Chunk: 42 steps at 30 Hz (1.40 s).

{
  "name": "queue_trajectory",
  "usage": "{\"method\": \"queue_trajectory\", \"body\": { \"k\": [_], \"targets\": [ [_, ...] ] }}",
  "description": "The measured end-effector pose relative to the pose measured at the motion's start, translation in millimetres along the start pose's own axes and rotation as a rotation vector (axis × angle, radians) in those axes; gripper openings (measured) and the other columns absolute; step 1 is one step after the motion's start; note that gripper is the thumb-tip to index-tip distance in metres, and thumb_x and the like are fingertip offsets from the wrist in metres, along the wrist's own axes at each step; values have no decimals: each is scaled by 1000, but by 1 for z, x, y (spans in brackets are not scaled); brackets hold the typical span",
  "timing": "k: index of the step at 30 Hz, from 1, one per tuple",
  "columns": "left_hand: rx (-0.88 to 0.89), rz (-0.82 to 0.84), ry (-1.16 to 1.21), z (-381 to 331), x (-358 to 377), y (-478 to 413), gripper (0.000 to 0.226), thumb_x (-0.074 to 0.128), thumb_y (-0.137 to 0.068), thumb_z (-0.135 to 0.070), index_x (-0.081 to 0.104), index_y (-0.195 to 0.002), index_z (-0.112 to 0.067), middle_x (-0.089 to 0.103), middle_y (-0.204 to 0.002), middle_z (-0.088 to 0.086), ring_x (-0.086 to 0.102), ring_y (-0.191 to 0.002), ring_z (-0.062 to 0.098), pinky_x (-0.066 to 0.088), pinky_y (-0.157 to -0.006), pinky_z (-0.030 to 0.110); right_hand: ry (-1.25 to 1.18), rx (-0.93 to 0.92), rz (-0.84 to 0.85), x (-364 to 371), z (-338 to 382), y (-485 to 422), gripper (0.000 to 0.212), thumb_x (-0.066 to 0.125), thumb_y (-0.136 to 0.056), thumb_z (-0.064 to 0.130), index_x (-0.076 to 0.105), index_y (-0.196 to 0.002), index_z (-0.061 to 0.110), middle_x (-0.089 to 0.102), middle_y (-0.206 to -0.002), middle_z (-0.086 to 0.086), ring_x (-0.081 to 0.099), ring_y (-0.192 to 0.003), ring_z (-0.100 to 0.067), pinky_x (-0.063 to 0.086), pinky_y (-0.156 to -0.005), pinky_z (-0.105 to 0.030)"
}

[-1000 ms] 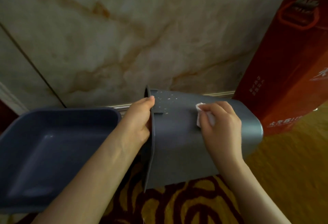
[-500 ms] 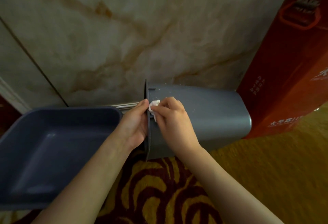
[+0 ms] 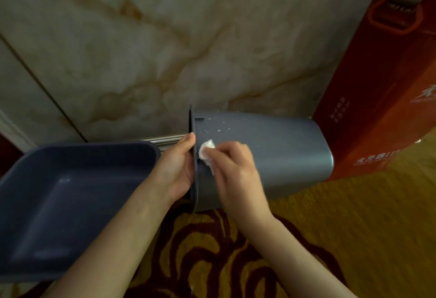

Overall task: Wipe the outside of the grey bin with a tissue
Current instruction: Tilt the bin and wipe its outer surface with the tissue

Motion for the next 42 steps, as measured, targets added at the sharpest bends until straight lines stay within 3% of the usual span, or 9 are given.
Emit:
{"method": "queue_trajectory", "body": {
  "k": [4, 10, 14, 17, 20, 23, 29, 35, 42],
  "targets": [
    [19, 18, -13, 0, 0, -1, 43, 32, -98, -26, 45, -132, -3, 58, -126, 20, 60, -105, 29, 51, -83, 38, 49, -14, 48, 8, -14, -4, 29, 62, -82, -2, 64, -110, 7, 59, -97, -11, 51, -86, -23, 42, -71, -27],
    [58, -32, -45, 3, -6, -1, 35, 36, -97, -25, 53, -126, -16, 68, -114, 9, 67, -98, 21, 55, -70, 34, 176, 276, -144, -41, -105, 1, 21, 60, -87, 1, 67, -106, 4, 60, -93, -16, 52, -86, -33, 43, -73, -34],
    [71, -27, -27, 6, -7, 0, 32, 37, -97, -25, 56, -120, -19, 71, -106, 6, 69, -93, 19, 56, -67, 33, 92, 468, -269, -62, -130, 3, 20, 56, -90, 6, 67, -106, 3, 58, -91, -9, 55, -91, -32, 36, -76, -25],
    [74, -4, -40, 7, -5, 2, 31, 34, -97, -26, 57, -117, -19, 72, -105, 5, 69, -94, 20, 55, -71, 34, -32, 300, -287, -46, -74, -14, 17, 59, -88, 12, 69, -101, 8, 53, -88, 0, 56, -85, -23, 41, -73, -26],
    [101, 30, -27, 5, -2, 5, 31, 33, -98, -25, 59, -113, -17, 74, -90, 3, 69, -86, 16, 54, -71, 32, -121, 108, -113, -8, -22, -34, 15, 59, -87, 15, 71, -94, 8, 56, -85, -4, 54, -83, -22, 38, -71, -23],
    [118, 46, 26, 5, -2, 7, 32, 31, -98, -22, 57, -114, -14, 75, -85, 4, 70, -85, 14, 55, -68, 26, -159, 74, 44, 22, -11, -44, 11, 61, -86, 7, 70, -91, 4, 58, -91, -13, 54, -90, -29, 36, -75, -22],
    [131, 7, -18, 7, -4, 5, 31, 33, -98, -23, 57, -115, -15, 75, -89, 5, 71, -82, 14, 58, -63, 26, -103, 46, 1, 17, -23, -49, 9, 62, -85, 7, 69, -90, 5, 58, -89, -13, 55, -88, -30, 40, -75, -29],
    [25, 28, -41, 14, -5, 9, 36, 33, -98, -26, 52, -127, -18, 69, -115, 7, 67, -101, 20, 55, -74, 34, 32, 334, -194, -35, -111, -34, 12, 60, -86, 8, 69, -94, 9, 60, -97, -15, 56, -94, -33, 40, -83, -32],
    [-104, 118, 13, 22, -1, 11, 40, 37, -94, -34, 56, -124, -15, 69, -115, 11, 67, -102, 25, 58, -73, 38, 68, 614, -316, -79, -181, 4, 13, 58, -89, 11, 69, -97, 9, 58, -106, -14, 53, -102, -32, 44, -89, -41]
  ]
}}
Point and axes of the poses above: each hand's wrist, its own y-axis away from the middle knuckle, its own x-axis out of the palm, z = x × y, the point moved 9 cm from there along -y, towards the middle knuckle
